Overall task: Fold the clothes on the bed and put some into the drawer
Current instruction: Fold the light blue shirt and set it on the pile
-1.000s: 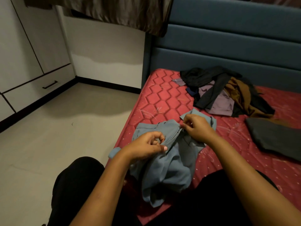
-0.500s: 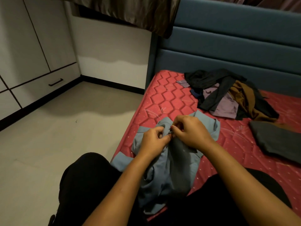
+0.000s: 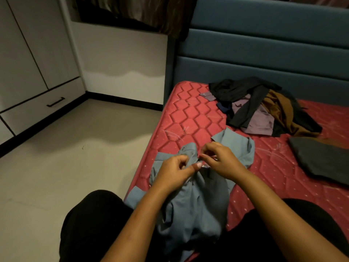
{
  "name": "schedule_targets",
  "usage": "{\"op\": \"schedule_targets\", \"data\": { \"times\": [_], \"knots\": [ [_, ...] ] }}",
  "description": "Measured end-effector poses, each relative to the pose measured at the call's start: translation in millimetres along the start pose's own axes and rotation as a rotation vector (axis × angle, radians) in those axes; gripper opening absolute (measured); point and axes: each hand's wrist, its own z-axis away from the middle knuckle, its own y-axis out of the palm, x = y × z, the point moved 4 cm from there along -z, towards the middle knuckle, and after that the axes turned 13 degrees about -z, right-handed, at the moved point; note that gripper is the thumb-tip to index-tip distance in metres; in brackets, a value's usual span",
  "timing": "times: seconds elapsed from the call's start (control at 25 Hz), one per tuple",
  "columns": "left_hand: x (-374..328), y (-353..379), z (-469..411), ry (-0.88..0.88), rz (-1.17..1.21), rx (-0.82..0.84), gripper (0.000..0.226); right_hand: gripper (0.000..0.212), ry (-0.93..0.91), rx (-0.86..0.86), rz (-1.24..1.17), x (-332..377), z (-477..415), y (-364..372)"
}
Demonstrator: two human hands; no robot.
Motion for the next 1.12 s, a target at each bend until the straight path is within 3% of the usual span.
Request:
{"op": "schedule_targets", "data": {
  "times": [0.12,0.32,0.44,0.52,0.68,0.84,0.96,1.12],
  "knots": [
    [17,-14,-6,0.029,-0.18,-0.057,0.038,0.034,0.084,0.198,-0.099,-18,14,8],
    [12,-19,-24,0.02,-0.019,0.007,0.021,0.045,-0.065,-0.121,-0.195,-23,20,5],
    [1,-15,-33,0.031,-0.129,0.227,0.033,0.037,-0.186,-0.18,-0.229,-13,12,1],
    [5,-9,-34,-0.005,-0.171,0.333,0.03,0.035,-0.206,-0.207,-0.316,-10,12,3],
    [22,-15,-35,-0.018,-0.07,0.293,0.015,0.058,-0.081,-0.209,-0.539,-26,13,11],
    [21,-18,-33,-0.023,0.141,0.249,0.015,0.038,-0.027,-0.077,-0.803,-31,8,22],
    [14,-15,-34,-0.003,0.19,0.205,0.022,0.038,0.089,0.062,-0.741,-41,8,38],
    [17,-15,-33,-0.033,0.22,0.187,0.02,0.01,0.019,-0.074,-0.659,-38,6,30]
  ]
}}
